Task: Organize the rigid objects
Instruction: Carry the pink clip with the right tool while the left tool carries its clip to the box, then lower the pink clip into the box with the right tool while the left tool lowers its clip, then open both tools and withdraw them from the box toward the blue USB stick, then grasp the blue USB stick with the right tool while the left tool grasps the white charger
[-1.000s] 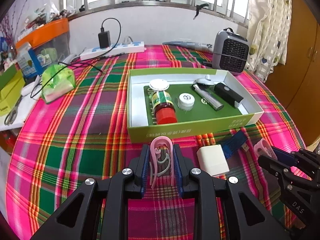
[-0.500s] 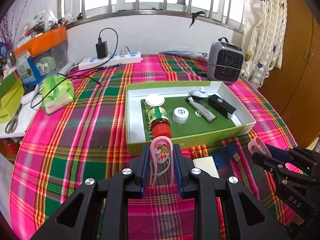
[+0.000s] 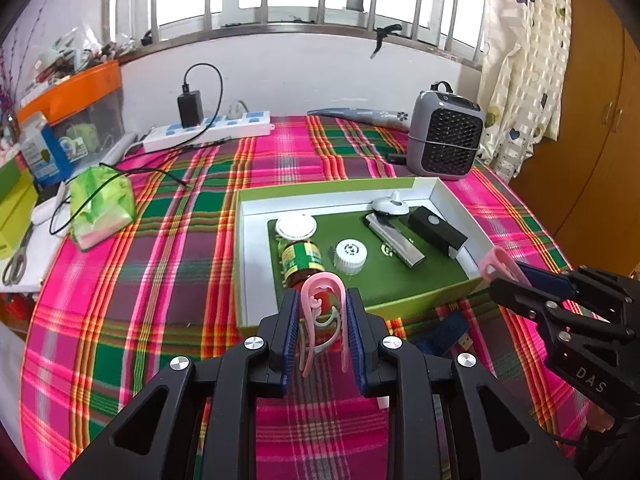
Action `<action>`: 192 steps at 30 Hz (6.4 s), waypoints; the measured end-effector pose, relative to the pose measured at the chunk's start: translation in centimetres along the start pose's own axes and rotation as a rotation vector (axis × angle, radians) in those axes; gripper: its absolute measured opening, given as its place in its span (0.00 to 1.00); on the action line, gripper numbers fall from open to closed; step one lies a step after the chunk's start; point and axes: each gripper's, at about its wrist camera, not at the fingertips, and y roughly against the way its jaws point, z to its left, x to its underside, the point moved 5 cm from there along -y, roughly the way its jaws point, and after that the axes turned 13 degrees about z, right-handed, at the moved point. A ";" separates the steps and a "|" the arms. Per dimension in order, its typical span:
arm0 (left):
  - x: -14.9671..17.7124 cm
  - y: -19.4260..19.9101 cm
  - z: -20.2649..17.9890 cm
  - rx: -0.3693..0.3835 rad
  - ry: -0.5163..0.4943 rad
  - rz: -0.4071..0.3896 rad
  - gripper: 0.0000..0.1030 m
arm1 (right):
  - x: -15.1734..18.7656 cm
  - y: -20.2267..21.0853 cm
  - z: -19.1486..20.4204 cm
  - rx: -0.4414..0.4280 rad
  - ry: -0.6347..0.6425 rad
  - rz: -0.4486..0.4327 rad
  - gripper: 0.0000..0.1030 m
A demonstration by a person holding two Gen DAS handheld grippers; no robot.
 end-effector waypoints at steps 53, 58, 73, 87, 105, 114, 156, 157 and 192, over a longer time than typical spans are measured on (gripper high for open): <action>-3.2 -7.7 -1.7 0.067 -0.019 0.135 0.21 | -10.5 -11.9 1.9 -0.157 0.184 0.215 0.24; -3.3 -7.8 -1.6 0.071 -0.009 0.140 0.21 | -10.7 -12.6 2.1 -0.164 0.185 0.227 0.24; -3.4 -7.9 -1.5 0.061 0.001 0.144 0.22 | -10.7 -12.9 2.1 -0.161 0.183 0.231 0.24; -3.3 -7.7 -1.4 0.050 0.004 0.145 0.27 | -10.5 -12.7 2.8 -0.163 0.197 0.224 0.24; -2.6 -6.2 -2.0 0.032 -0.017 0.125 0.32 | -10.0 -10.2 2.6 -0.163 0.165 0.164 0.30; -2.1 -4.4 -2.3 0.031 -0.019 0.096 0.32 | -9.2 -8.1 2.3 -0.150 0.143 0.122 0.30; 3.5 -0.1 -1.9 0.093 0.004 0.061 0.39 | -1.4 -1.6 0.4 -0.104 0.030 0.013 0.38; 3.7 -0.1 -2.1 0.097 0.000 0.061 0.40 | -1.2 -1.5 0.2 -0.105 0.025 0.013 0.44; 4.7 -3.7 -2.1 0.095 -0.010 0.147 0.40 | 3.2 -3.0 -0.6 -0.025 0.026 0.090 0.46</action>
